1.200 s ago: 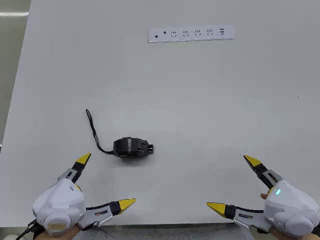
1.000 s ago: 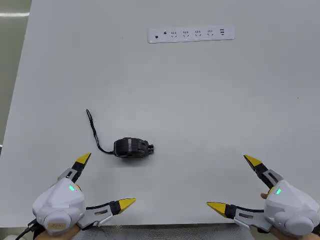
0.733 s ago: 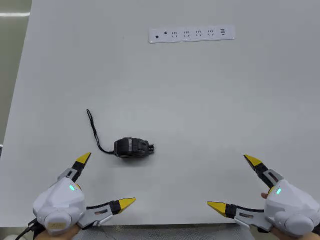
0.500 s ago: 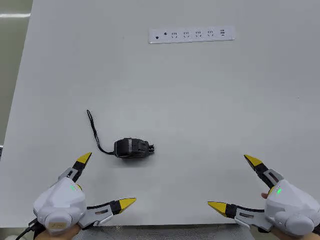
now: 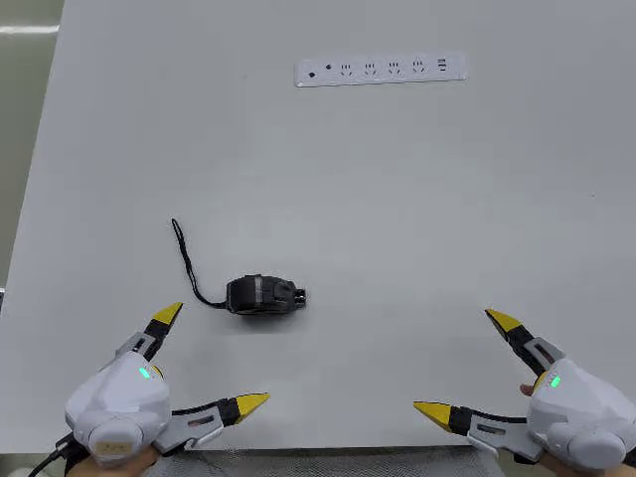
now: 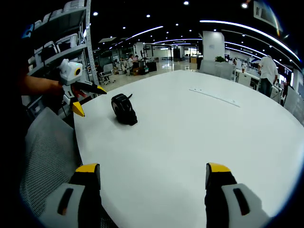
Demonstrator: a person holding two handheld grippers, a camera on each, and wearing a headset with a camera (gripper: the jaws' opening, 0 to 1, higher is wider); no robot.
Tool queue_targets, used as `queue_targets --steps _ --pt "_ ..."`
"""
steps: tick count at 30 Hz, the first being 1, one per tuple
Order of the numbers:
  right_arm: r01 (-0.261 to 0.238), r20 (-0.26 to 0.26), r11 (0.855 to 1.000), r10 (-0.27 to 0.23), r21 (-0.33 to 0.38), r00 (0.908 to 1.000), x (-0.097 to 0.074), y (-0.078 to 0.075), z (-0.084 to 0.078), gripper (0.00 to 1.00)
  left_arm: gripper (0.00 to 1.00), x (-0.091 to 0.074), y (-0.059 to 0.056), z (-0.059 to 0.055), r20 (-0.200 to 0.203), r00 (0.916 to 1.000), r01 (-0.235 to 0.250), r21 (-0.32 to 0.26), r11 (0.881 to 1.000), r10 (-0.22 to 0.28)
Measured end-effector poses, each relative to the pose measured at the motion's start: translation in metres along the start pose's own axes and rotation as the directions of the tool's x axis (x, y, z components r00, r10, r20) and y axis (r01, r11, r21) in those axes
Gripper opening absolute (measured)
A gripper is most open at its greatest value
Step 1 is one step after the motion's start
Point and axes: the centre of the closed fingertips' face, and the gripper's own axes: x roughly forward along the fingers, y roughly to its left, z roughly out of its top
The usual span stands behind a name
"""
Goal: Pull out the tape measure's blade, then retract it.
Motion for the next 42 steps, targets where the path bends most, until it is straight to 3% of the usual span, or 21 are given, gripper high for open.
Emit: queue_targets --steps 16,17,21,42 --pt "-0.059 0.007 0.996 0.059 -0.071 0.9982 0.010 -0.005 0.012 0.83 0.86 0.008 0.003 0.004 -0.035 0.9981 0.054 0.062 0.997 -0.052" --pt "-0.092 0.000 0.990 0.093 -0.108 0.9957 0.018 -0.005 0.017 0.82 0.85 0.012 0.006 0.005 -0.053 0.9961 0.075 0.088 0.993 -0.070" --pt "-0.123 -0.007 0.982 0.123 -0.141 0.9924 0.025 -0.004 0.022 0.80 0.82 0.016 0.009 0.005 -0.074 0.9937 0.092 0.111 0.990 -0.084" --pt "-0.226 -0.033 0.943 0.225 -0.245 0.9737 0.064 0.002 0.040 0.64 0.65 0.035 0.022 0.005 -0.167 0.9758 0.176 0.213 0.961 -0.141"
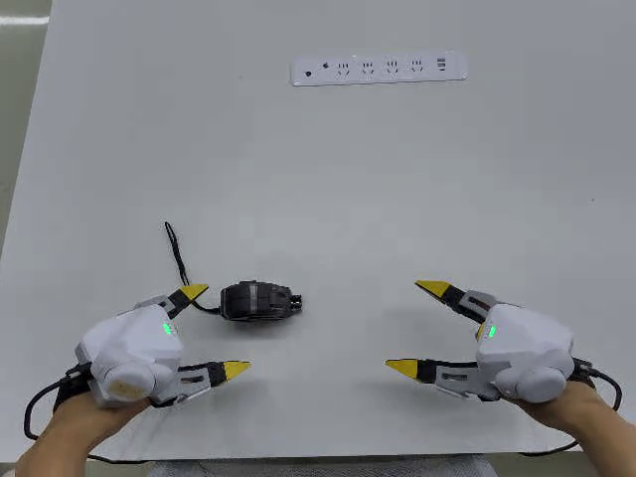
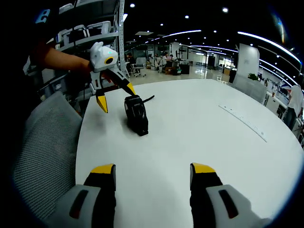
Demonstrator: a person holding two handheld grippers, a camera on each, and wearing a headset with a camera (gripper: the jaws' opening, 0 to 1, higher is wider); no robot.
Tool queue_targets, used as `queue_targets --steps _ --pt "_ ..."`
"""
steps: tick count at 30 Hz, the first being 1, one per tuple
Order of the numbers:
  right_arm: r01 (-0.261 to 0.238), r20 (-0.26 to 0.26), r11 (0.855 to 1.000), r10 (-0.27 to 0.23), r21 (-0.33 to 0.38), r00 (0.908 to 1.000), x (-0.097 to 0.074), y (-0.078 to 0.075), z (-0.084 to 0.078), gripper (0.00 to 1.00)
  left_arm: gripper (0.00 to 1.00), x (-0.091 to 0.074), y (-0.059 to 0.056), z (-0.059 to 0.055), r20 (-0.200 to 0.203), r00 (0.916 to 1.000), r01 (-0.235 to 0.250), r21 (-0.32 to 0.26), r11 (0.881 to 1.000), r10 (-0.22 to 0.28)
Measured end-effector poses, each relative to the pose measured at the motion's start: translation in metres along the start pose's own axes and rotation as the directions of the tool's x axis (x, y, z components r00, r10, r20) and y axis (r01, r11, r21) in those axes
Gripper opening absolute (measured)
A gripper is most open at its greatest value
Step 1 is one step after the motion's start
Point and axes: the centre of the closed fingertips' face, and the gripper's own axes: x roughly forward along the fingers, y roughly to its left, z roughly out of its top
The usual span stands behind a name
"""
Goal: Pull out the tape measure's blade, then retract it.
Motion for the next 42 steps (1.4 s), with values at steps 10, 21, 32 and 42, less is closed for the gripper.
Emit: queue_targets --steps 10,21,32,42 --pt "-0.049 0.008 0.998 0.049 -0.034 0.9988 0.023 -0.003 0.010 0.54 0.55 0.009 0.005 -0.001 -0.035 0.9988 0.036 0.054 0.998 -0.034" --pt "-0.115 0.012 0.990 0.116 -0.084 0.9931 0.049 0.001 0.023 0.46 0.44 0.020 0.012 0.001 -0.083 0.9946 0.073 0.127 0.989 -0.062" --pt "-0.188 -0.014 0.970 0.188 -0.151 0.9820 0.078 0.008 0.030 0.39 0.34 0.030 0.018 -0.006 -0.148 0.9855 0.111 0.196 0.974 -0.082" --pt "-0.238 -0.033 0.956 0.236 -0.171 0.9713 0.100 0.015 0.034 0.33 0.29 0.038 0.017 -0.007 -0.182 0.9759 0.163 0.240 0.957 -0.120"
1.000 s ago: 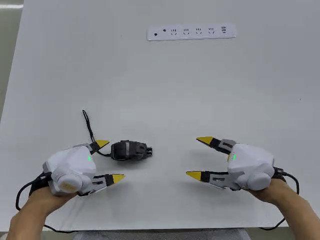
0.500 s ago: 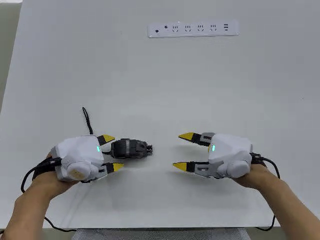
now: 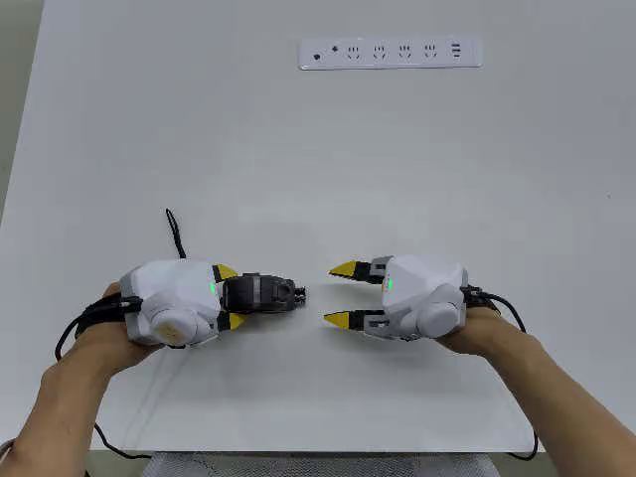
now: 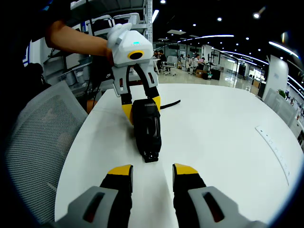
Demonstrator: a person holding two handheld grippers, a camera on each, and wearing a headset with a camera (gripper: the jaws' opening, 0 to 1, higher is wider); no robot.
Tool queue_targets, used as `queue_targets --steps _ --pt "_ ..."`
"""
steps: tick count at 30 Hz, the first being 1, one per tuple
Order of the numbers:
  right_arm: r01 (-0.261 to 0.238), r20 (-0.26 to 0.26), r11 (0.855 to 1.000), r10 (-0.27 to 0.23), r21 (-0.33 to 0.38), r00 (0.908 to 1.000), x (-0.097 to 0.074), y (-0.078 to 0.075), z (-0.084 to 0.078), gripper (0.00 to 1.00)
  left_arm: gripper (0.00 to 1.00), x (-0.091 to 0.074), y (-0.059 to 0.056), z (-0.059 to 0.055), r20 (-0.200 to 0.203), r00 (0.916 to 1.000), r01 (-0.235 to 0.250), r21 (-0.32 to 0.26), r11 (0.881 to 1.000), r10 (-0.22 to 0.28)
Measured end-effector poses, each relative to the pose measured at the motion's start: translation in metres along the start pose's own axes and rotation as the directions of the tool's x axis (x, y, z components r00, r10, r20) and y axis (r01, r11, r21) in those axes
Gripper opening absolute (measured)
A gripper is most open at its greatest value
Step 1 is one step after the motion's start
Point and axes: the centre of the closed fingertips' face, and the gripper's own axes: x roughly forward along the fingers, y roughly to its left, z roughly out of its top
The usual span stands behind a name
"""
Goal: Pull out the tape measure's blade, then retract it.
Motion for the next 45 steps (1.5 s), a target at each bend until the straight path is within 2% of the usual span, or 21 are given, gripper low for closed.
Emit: queue_targets --steps 8,19,32,36,45 --pt "-0.043 -0.020 0.999 0.043 -0.015 0.9989 0.019 0.005 0.002 0.29 0.29 0.000 -0.001 0.000 -0.005 0.9998 0.022 0.036 0.999 -0.021" --pt "-0.065 -0.059 0.998 0.063 -0.026 0.9963 0.041 0.004 -0.003 0.22 0.28 0.001 0.001 0.000 -0.003 0.9991 0.043 0.032 0.999 -0.043" --pt "-0.071 -0.087 0.997 0.067 -0.044 0.9939 0.048 0.004 -0.009 0.15 0.28 0.001 0.001 0.000 0.004 0.9988 0.048 0.021 0.999 -0.048" --pt "-0.073 -0.071 0.997 0.071 -0.023 0.9949 0.048 0.005 -0.005 0.13 0.28 0.001 0.000 0.000 0.020 0.9985 0.052 0.003 0.999 -0.052" --pt "-0.066 -0.095 0.998 0.064 -0.016 0.9934 0.046 0.006 -0.007 0.11 0.28 -0.001 -0.001 0.000 0.027 0.9982 0.054 -0.009 0.998 -0.054"
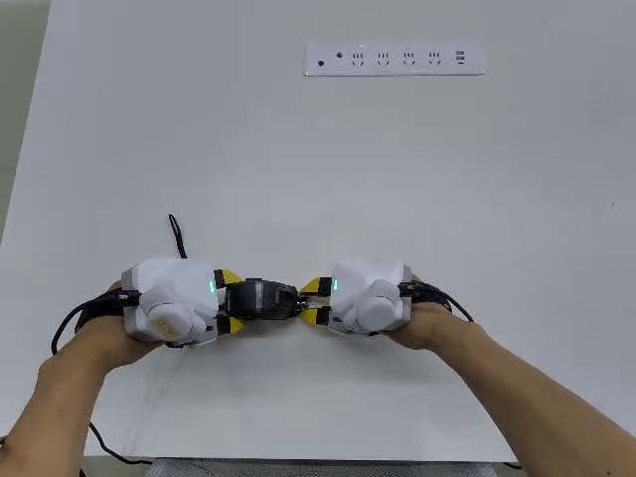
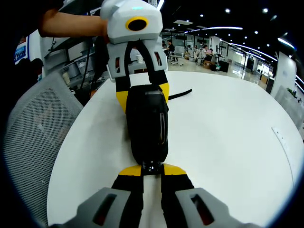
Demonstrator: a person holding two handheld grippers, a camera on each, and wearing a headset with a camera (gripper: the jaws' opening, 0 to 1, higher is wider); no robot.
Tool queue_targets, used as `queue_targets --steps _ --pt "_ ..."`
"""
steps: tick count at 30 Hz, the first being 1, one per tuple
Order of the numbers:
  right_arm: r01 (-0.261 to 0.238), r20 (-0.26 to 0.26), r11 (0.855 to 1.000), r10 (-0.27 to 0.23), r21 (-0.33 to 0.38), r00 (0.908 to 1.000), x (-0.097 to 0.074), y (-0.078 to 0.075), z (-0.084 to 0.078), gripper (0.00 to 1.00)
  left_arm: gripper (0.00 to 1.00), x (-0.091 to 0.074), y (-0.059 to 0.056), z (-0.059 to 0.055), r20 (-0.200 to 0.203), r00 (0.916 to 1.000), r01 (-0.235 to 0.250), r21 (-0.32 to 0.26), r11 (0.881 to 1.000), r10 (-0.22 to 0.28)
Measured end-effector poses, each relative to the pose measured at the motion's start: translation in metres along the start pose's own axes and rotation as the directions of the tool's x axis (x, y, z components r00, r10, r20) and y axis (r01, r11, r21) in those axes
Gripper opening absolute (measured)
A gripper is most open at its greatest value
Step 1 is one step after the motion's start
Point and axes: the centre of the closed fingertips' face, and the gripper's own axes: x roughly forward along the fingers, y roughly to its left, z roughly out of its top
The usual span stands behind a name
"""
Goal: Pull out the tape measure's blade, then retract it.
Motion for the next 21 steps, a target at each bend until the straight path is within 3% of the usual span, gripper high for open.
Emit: queue_targets --steps 21 --pt "-0.007 -0.007 0.999 0.006 -0.039 1.0000 -0.0027 -0.0020 0.0017 0.11 0.28 -0.0014 0.0001 -0.0017 -0.006 1.0000 -0.003 -0.005 1.000 0.003"
